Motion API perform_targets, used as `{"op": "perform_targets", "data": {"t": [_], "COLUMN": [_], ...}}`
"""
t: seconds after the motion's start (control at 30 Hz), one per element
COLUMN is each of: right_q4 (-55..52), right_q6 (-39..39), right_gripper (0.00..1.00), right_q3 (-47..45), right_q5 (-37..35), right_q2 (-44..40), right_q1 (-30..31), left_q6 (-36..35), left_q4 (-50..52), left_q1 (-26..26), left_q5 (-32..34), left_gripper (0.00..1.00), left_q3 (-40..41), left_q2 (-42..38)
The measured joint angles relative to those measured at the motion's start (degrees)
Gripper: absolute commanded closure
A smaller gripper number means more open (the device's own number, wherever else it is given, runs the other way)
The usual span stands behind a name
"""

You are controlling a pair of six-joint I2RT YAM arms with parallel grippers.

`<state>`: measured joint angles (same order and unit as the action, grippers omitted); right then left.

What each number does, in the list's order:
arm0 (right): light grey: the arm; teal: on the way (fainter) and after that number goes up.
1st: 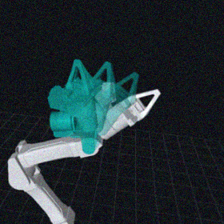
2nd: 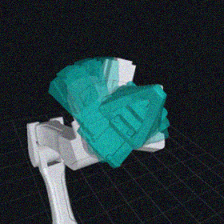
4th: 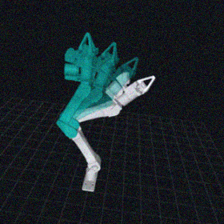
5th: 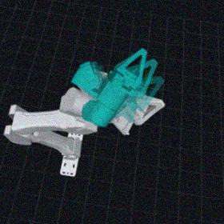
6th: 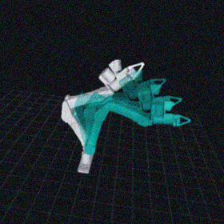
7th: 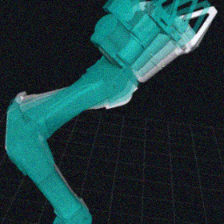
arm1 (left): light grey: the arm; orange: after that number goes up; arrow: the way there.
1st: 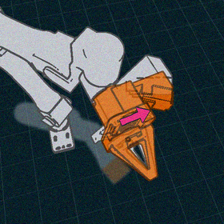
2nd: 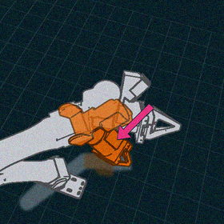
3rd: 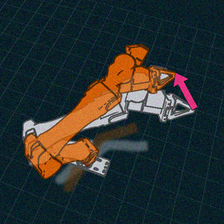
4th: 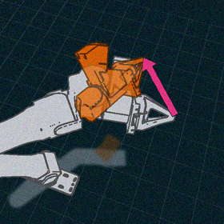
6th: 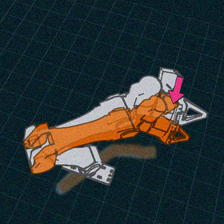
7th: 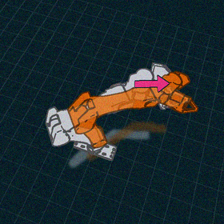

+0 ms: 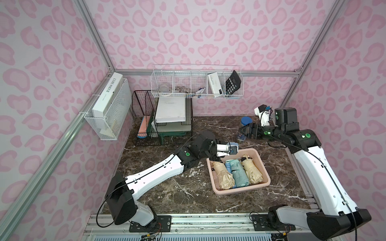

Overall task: Put the umbrella into the storage box
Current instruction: Pick up the umbrella from the center of the board.

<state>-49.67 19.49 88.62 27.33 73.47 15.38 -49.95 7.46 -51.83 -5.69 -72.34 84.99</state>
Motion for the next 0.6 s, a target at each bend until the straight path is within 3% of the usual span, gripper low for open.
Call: {"op": "perform_targets", "data": {"t": [0.27,0.6], "right_q4": [-7.8,-9.8], "right_q6": [-8.3,-12.5], "right_gripper": [0.22,0.2], "right_q3": [2.4,-4.5], "right_q5": [6.1,8.2], "right_q2": [1.5,-1.4], "right_q1": [0.1,4.2], "left_q6": [-11.3,-21.2], "left_q4": [-5.5,-14.3], "left_q1": [-3.0,-3.7], "left_q5": [4.1,7.0], "left_gripper": [1.0,1.0], "left_q3": [4.2,7.3], "left_q2": [-0.2,-1.0]}}
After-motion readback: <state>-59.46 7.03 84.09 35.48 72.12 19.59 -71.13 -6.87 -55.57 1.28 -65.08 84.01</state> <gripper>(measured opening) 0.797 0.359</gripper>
